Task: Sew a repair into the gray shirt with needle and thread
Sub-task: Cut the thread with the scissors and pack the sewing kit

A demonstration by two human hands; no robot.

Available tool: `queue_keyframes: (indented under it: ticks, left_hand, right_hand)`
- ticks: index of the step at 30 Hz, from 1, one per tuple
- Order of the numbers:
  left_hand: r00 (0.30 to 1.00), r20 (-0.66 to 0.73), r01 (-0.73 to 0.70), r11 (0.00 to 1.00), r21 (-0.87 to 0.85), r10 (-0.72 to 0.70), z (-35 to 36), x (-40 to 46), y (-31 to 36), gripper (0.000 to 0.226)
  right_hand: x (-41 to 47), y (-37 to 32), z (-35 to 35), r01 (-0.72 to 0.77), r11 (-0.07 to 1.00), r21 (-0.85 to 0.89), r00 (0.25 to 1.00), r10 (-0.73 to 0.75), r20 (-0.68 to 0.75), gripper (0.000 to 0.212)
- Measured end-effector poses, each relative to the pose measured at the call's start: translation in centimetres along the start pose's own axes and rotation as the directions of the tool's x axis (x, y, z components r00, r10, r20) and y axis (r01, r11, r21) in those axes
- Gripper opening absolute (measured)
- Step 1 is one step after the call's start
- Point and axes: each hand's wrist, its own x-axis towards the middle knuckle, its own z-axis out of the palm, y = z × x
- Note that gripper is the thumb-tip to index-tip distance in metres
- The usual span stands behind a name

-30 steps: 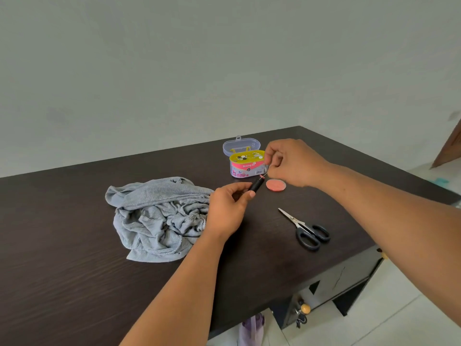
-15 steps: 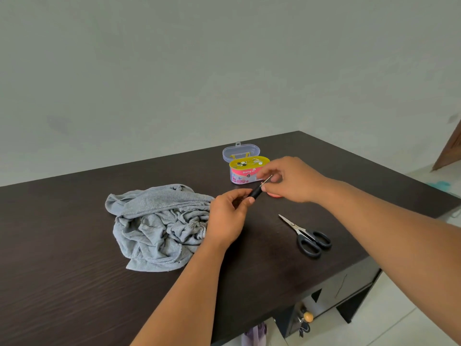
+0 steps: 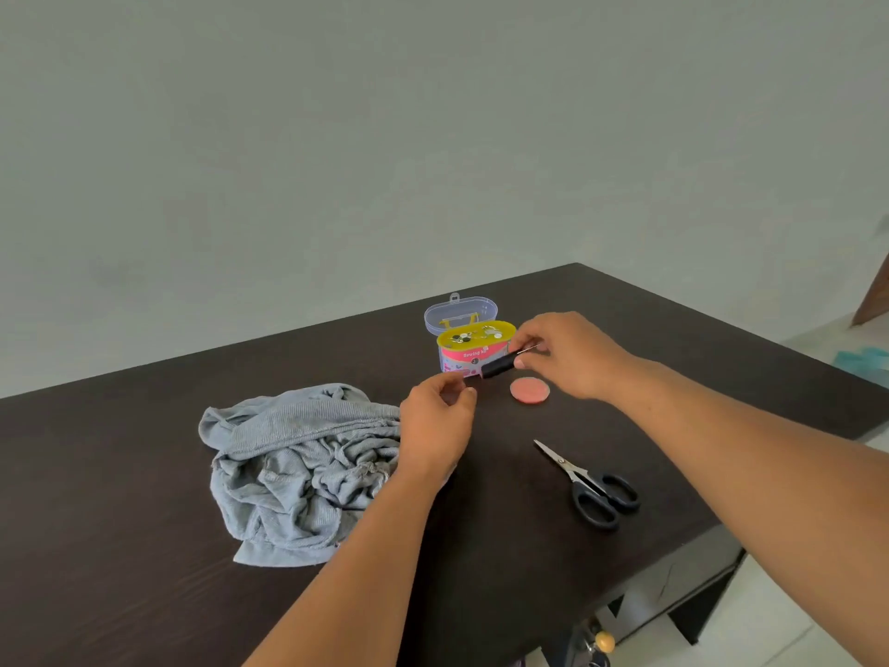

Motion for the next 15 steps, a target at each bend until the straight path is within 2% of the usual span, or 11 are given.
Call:
queue_keyframes:
  ticks: [5, 6, 10, 12, 15]
  left_hand:
    - [0.999, -0.037, 0.019, 0.994, 0.106, -0.015, 0.2, 4.1, 1.7, 0.033]
    - [0.999, -0.034, 0.045, 0.992, 0.118, -0.041, 0.2, 4.7, 1.8, 0.039]
    - [0.982, 0.034, 0.177, 0.969, 0.175, -0.185, 0.8, 7.0, 0.4, 0.091]
    - [0.975, 0.07, 0.195, 0.961, 0.197, -0.212, 1.2, 8.1, -0.3, 0.103]
    - [0.982, 0.057, 0.166, 0.971, 0.17, -0.178, 1.9, 8.9, -1.2, 0.104]
  right_hand:
    - [3.4, 0.9, -0.9, -0.008, 0.998, 0.055, 0.996, 0.013, -0.091, 0.017]
    - [4.1, 1.0, -0.9, -0.009, 0.998, 0.064, 0.995, 0.015, -0.097, 0.016]
    - [6.2, 1.2, -0.3, -0.006, 0.993, 0.117, 0.995, 0.018, -0.1, 0.016]
    - [6.9, 1.4, 0.3, -0.009, 0.99, 0.138, 0.994, 0.023, -0.103, 0.017]
    - [7.8, 1.9, 1.2, -0.016, 0.985, 0.173, 0.993, 0.035, -0.11, 0.016]
